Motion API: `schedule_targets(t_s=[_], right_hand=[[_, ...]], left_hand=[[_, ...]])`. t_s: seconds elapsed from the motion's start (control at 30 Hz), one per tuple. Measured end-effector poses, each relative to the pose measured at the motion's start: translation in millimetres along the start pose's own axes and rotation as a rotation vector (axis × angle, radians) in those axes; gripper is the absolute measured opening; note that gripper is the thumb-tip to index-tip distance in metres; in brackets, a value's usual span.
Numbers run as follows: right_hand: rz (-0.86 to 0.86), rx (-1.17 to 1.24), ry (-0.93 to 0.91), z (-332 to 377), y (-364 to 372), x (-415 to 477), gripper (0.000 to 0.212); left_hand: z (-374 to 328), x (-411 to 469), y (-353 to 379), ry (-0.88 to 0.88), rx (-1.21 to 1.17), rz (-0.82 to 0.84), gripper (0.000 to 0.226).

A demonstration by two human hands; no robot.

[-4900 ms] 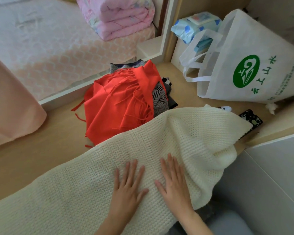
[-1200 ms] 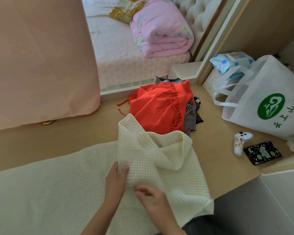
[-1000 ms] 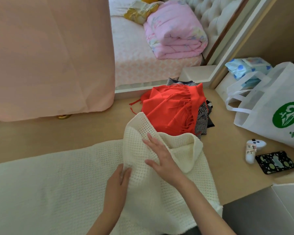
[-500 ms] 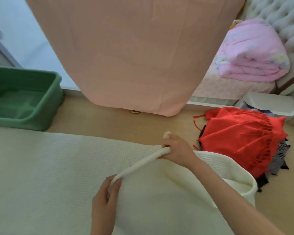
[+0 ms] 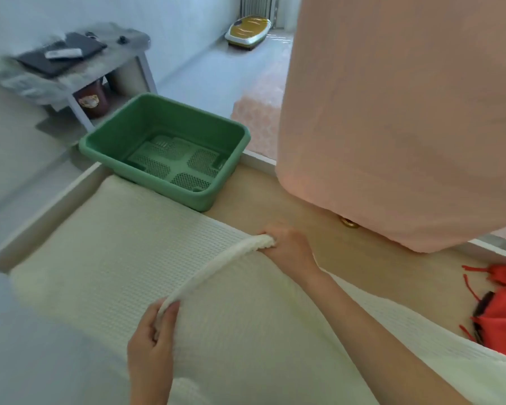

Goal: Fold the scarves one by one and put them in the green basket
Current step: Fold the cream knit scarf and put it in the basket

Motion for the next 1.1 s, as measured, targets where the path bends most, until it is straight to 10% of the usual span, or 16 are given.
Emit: schedule_targets(t_s=[0.57, 1.1], right_hand=[[0.105, -0.31, -0.436, 153.7, 267.2, 229.1, 0.035], [0.349, -0.578, -0.352, 94.1, 392.1, 284.3, 0.026]], left_hand=[[98.5, 235.1, -156.1, -0.064, 0.164, -0.395, 0.012], [220.2, 273.7, -151.1, -0.291, 0.314, -0.378, 0.015]])
Point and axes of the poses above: each hand's wrist, its own x-axis towards the middle knuckle, its own y-axis out of the palm, z = x × y, the point moved 3 cm from there along x, towards the middle knuckle, and after that the axes turned 15 degrees about x, right-handed, at the moved point
